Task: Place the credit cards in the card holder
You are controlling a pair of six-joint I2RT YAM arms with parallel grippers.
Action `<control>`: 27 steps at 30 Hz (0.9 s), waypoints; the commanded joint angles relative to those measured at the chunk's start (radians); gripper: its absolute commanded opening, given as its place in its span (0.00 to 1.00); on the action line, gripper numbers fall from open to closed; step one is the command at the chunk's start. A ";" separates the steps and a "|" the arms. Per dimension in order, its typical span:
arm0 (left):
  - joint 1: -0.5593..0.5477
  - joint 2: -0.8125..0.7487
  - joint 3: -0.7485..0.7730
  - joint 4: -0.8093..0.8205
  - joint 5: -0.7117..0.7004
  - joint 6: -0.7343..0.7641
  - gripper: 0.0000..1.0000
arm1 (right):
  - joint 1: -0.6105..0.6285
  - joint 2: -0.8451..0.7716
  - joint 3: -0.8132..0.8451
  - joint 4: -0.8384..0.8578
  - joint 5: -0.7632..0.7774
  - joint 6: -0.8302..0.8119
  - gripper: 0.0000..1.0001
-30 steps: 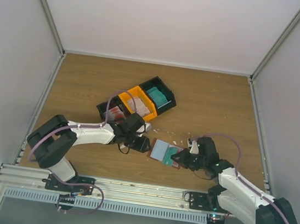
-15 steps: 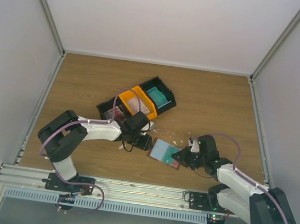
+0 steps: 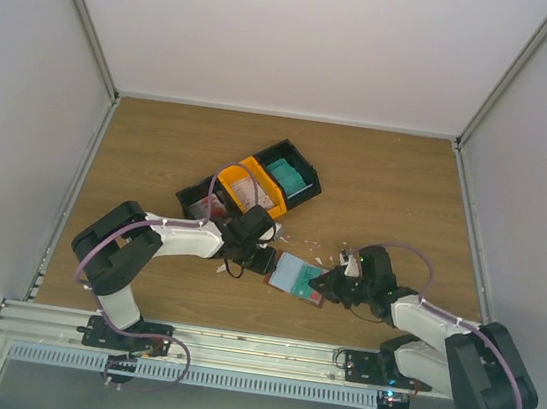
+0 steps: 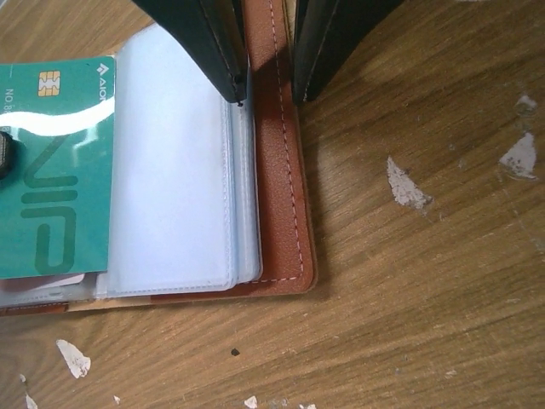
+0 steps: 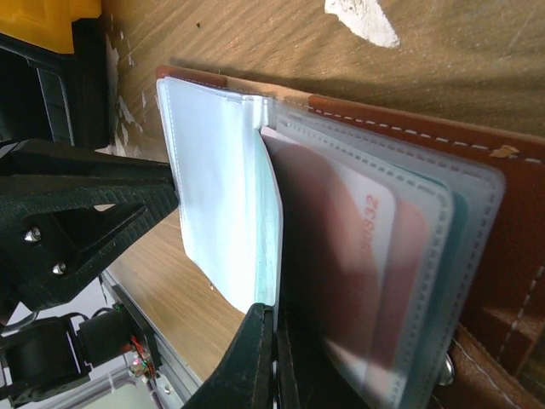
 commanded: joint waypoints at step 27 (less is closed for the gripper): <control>-0.032 0.030 -0.013 0.002 -0.016 -0.008 0.14 | 0.007 0.164 -0.044 0.222 -0.021 0.060 0.01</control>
